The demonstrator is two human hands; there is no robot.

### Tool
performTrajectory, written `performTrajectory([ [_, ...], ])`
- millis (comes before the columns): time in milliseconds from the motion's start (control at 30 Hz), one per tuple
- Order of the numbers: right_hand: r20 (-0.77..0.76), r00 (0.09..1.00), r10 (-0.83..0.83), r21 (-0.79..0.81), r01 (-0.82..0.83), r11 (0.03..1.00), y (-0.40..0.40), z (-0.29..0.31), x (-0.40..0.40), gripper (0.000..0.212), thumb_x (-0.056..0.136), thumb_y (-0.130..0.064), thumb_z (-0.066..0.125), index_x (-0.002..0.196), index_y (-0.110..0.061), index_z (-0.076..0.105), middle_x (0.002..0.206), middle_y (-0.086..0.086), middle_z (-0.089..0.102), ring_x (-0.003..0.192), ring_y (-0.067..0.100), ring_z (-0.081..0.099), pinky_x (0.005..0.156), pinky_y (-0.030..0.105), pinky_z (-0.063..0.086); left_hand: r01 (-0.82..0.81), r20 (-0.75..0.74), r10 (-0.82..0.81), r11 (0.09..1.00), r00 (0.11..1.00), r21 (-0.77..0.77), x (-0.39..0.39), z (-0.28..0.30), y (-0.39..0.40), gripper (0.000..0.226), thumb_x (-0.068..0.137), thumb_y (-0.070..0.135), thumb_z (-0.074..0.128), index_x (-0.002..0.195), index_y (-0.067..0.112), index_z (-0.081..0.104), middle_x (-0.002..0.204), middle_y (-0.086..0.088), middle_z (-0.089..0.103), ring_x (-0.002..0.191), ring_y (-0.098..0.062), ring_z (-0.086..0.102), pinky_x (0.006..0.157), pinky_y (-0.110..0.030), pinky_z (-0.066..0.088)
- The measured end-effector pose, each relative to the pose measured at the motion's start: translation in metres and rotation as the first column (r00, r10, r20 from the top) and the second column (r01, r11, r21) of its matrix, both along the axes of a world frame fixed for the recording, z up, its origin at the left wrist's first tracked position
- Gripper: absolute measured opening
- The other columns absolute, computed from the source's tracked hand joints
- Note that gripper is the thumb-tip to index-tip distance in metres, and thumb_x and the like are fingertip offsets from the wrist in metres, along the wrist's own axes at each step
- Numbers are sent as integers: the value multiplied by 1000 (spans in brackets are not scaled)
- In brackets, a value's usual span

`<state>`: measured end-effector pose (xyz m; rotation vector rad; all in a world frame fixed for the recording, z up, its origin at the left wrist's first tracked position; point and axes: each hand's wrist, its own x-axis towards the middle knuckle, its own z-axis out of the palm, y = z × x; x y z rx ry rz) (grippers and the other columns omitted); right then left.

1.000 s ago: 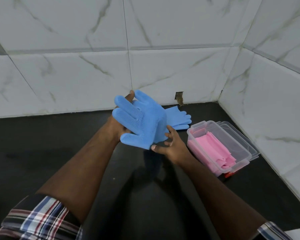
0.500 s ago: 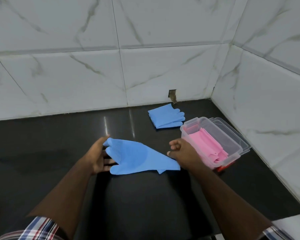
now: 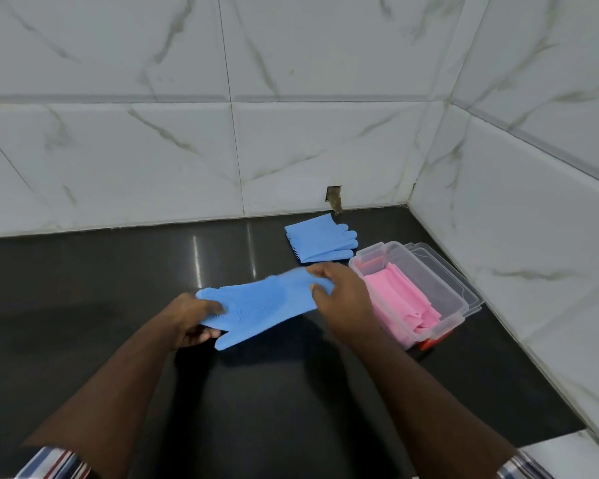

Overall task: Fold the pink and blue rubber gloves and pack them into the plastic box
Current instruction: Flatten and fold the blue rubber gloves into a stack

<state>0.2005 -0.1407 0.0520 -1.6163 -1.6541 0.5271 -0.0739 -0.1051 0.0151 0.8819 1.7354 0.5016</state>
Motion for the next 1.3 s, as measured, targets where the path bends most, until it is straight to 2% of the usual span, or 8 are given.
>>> performTrajectory([
  [100, 197, 978, 74, -108, -53, 993, 0, 2, 3, 36, 86, -14, 64, 121, -25, 66, 125, -8, 63, 114, 10, 55, 101, 21, 38, 118, -292, -99, 992, 951, 50, -7, -2, 10, 51, 72, 34, 82, 111, 5, 68, 87, -11, 69, 74, -25, 65, 68, -30, 52],
  [200, 306, 945, 116, -366, 5, 930, 0, -6, 12, 46, 86, -19, 65, 131, -28, 58, 139, -7, 55, 123, 13, 53, 104, 28, 41, 205, -735, -69, 974, 675, 97, 2, 2, 11, 65, 73, 46, 74, 131, 25, 54, 135, -9, 52, 128, -33, 46, 103, -47, 40],
  [333, 399, 908, 126, -322, 10, 947, -3, -19, 7, 49, 92, -27, 63, 139, -26, 51, 147, -6, 49, 133, 14, 46, 111, 31, 35, 472, -687, -78, 782, 723, 408, 29, -7, 9, 43, 86, 27, 64, 128, 22, 62, 135, -4, 59, 128, -28, 51, 104, -43, 42],
  [633, 308, 900, 308, -447, -149, 882, -12, -53, -3, 51, 99, -35, 53, 148, -23, 43, 158, -3, 34, 145, 14, 27, 118, 31, 18, 719, -800, -380, 689, 465, 91, 56, -52, -19, 72, 100, 64, 26, 162, 31, 9, 171, 3, -1, 156, -23, -10, 125, -48, -3],
  [867, 497, 830, 251, -317, -96, 943, -18, -57, 0, 43, 95, -47, 51, 131, -25, 59, 131, -3, 58, 120, 19, 50, 99, 35, 44, 748, -800, -415, 661, 433, 61, 57, -53, -33, 70, 102, 61, 22, 162, 30, 4, 170, 3, -6, 156, -23, -13, 125, -49, -6],
  [1000, 476, 795, 376, -349, -221, 910, -14, -57, -2, 37, 94, -40, 57, 128, -28, 62, 128, -3, 58, 119, 19, 48, 98, 38, 43, 760, -798, -318, 602, 512, 247, 51, -51, -43, 65, 99, 58, 41, 155, 27, 35, 166, 2, 23, 156, -27, 10, 125, -52, 6],
  [1100, 503, 766, 400, -346, -245, 906, -9, -58, -2, 27, 97, -30, 54, 120, -26, 68, 122, -1, 60, 112, 21, 50, 93, 40, 45, 792, -827, -177, 447, 533, 415, 40, -50, -52, 48, 86, 57, 56, 119, 24, 67, 126, 5, 62, 126, -24, 52, 108, -40, 37],
  [1300, 500, 767, 403, -329, -262, 907, -8, -58, -2, 20, 96, -19, 48, 105, -25, 64, 103, -3, 59, 96, 17, 50, 82, 38, 46, 838, -821, -316, 448, 475, 313, 37, -44, -50, 49, 83, 65, 61, 117, 31, 69, 120, 15, 65, 113, -14, 56, 97, -39, 44],
])
